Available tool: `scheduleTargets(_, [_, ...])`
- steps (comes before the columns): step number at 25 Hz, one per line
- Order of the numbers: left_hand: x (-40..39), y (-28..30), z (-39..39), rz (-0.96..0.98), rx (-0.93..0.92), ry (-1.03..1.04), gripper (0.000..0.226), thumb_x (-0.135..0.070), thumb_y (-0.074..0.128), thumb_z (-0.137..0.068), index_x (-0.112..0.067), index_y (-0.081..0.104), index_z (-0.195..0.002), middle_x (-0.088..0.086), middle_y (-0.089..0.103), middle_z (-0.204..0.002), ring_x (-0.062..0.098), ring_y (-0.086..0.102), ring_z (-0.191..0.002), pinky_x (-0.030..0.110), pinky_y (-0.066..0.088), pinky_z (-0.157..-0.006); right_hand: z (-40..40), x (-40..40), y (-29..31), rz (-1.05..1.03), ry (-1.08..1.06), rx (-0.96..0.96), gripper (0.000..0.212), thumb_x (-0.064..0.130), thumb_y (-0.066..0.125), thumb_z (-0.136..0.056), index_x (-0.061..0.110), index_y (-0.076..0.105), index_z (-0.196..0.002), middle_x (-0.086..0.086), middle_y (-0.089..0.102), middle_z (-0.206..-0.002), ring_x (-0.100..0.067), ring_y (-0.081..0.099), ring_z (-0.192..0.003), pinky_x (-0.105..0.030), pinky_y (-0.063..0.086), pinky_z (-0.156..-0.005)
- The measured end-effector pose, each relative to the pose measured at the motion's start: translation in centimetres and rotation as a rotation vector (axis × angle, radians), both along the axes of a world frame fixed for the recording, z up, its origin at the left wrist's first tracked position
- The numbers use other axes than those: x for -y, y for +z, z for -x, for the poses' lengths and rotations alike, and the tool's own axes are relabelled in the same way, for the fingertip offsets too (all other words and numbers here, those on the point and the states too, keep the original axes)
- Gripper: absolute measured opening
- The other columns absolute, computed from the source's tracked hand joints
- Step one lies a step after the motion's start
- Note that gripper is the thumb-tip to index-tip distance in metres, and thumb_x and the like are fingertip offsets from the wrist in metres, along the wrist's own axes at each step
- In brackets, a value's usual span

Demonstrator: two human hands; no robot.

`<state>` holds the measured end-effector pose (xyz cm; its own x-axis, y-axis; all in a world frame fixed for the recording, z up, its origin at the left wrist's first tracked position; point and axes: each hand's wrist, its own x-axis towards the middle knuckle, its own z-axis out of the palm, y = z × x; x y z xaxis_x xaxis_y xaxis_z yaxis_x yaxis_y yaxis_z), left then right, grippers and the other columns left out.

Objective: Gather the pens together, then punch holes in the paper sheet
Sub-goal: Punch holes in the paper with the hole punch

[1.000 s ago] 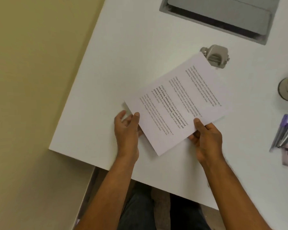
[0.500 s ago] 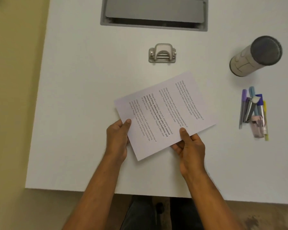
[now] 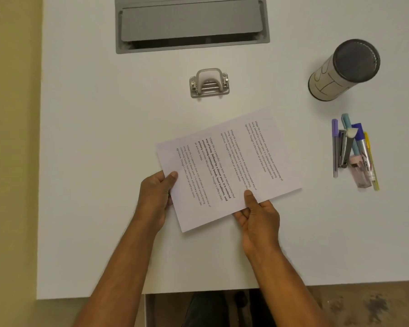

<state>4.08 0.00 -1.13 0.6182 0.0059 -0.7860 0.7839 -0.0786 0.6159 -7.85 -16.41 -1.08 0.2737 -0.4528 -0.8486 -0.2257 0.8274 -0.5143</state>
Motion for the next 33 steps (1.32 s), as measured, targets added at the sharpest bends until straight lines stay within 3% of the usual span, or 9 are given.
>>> scheduleTargets(2, [0.0, 0.4, -1.0, -0.078, 0.066, -0.041, 0.015, -0.02, 0.062, -0.102, -0.013, 0.073, -0.11, 0.002, 0.081, -0.098, 0.017, 0.077, -0.083, 0.028, 0.061, -0.066, -0.5, -0.6, -0.1, 0.016, -0.043, -0.026, 0.015, 0.009, 0.066, -0.1, 0.016, 0.074, -0.111, 0.0, 0.082, -0.1, -0.019, 0.079, -0.093, -0.033, 0.066, -0.073])
scheduleTargets(4, [0.0, 0.5, -2.7, -0.383, 0.265, -0.146, 0.025, -0.032, 0.066, -0.095, -0.018, 0.067, -0.116, 0.002, 0.075, -0.104, 0.025, 0.072, -0.092, 0.036, 0.059, -0.078, -1.2, -1.3, 0.0, 0.018, -0.083, -0.034, 0.013, 0.01, 0.066, -0.1, 0.018, 0.074, -0.105, 0.002, 0.082, -0.096, -0.019, 0.079, -0.092, -0.034, 0.066, -0.075])
scheduleTargets(6, [0.9, 1.1, -5.7, -0.662, 0.559, -0.305, 0.035, -0.036, 0.067, -0.093, -0.02, 0.061, -0.124, -0.001, 0.06, -0.112, 0.021, 0.063, -0.097, 0.029, 0.048, -0.085, -2.1, -2.0, 0.0, 0.014, -0.114, -0.022, 0.012, 0.01, 0.066, -0.1, 0.018, 0.074, -0.106, 0.0, 0.082, -0.099, -0.019, 0.079, -0.091, -0.035, 0.066, -0.075])
scheduleTargets(9, [4.7, 2.0, -12.0, -0.611, 0.816, -0.499, 0.035, -0.034, 0.066, -0.096, -0.017, 0.062, -0.127, 0.001, 0.056, -0.119, 0.019, 0.06, -0.105, 0.028, 0.047, -0.092, -3.6, -2.7, -0.1, -0.002, -0.153, -0.007, 0.014, 0.012, 0.067, -0.1, 0.016, 0.073, -0.111, -0.002, 0.081, -0.102, -0.018, 0.079, -0.091, -0.033, 0.066, -0.073])
scheduleTargets(13, [9.4, 2.3, -19.4, -0.437, 0.66, -0.675, 0.038, -0.042, 0.066, -0.098, -0.02, 0.065, -0.129, -0.002, 0.063, -0.13, 0.011, 0.058, -0.111, 0.028, 0.048, -0.095, -5.0, -2.9, -0.1, -0.01, -0.188, 0.006, 0.014, 0.012, 0.066, -0.1, 0.018, 0.072, -0.112, 0.0, 0.082, -0.101, -0.017, 0.079, -0.091, -0.03, 0.065, -0.069])
scheduleTargets(20, [11.4, 1.7, -23.2, -0.249, 0.539, -0.856, 0.034, -0.04, 0.067, -0.098, -0.014, 0.074, -0.12, -0.003, 0.07, -0.123, 0.013, 0.06, -0.116, 0.033, 0.045, -0.101, -7.0, -2.8, -0.4, 0.0, -0.223, 0.045, 0.019, 0.013, 0.065, -0.1, 0.019, 0.071, -0.117, 0.0, 0.081, -0.104, -0.019, 0.079, -0.095, -0.032, 0.065, -0.072])
scheduleTargets(26, [12.1, 0.8, -23.7, -0.267, 0.519, -0.914, 0.038, -0.049, 0.065, -0.097, -0.017, 0.078, -0.112, -0.003, 0.073, -0.115, 0.014, 0.063, -0.111, 0.034, 0.045, -0.095, -8.2, -2.8, -0.7, -0.005, -0.24, 0.039, 0.02, 0.013, 0.066, -0.1, 0.016, 0.071, -0.119, -0.003, 0.081, -0.107, -0.022, 0.078, -0.098, -0.038, 0.066, -0.08])
scheduleTargets(33, [12.2, 0.0, -24.1, -0.297, 0.53, -0.936, 0.035, -0.047, 0.068, -0.096, -0.017, 0.078, -0.108, -0.003, 0.073, -0.11, 0.014, 0.064, -0.106, 0.038, 0.051, -0.096, -8.7, -2.7, -0.7, -0.023, -0.247, 0.029, 0.023, 0.013, 0.066, -0.1, 0.016, 0.07, -0.122, -0.005, 0.08, -0.111, -0.023, 0.078, -0.099, -0.034, 0.066, -0.074])
